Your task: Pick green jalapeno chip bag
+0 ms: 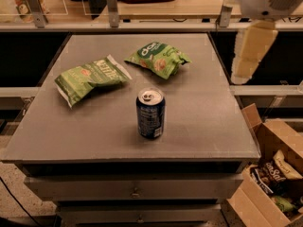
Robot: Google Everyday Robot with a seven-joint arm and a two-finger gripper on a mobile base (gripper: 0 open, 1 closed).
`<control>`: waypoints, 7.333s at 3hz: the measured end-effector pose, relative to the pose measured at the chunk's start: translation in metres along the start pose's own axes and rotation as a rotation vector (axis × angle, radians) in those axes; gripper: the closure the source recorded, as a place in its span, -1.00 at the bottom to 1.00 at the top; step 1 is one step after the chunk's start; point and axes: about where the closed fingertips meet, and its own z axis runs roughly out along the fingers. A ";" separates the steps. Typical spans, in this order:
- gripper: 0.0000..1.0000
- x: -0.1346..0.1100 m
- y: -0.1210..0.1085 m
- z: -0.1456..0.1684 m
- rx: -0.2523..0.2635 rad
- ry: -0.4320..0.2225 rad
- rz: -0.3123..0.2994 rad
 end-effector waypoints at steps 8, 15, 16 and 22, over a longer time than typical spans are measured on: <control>-1.00 -0.226 -0.114 0.106 0.250 -0.342 -0.446; -1.00 -0.262 -0.071 0.215 0.209 -0.577 -0.639; -1.00 -0.274 -0.066 0.223 0.187 -0.611 -0.646; 1.00 -0.301 -0.079 0.206 0.190 -0.594 -0.658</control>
Offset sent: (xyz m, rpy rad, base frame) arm 0.1148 0.1402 0.0395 0.0149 -0.2329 0.3717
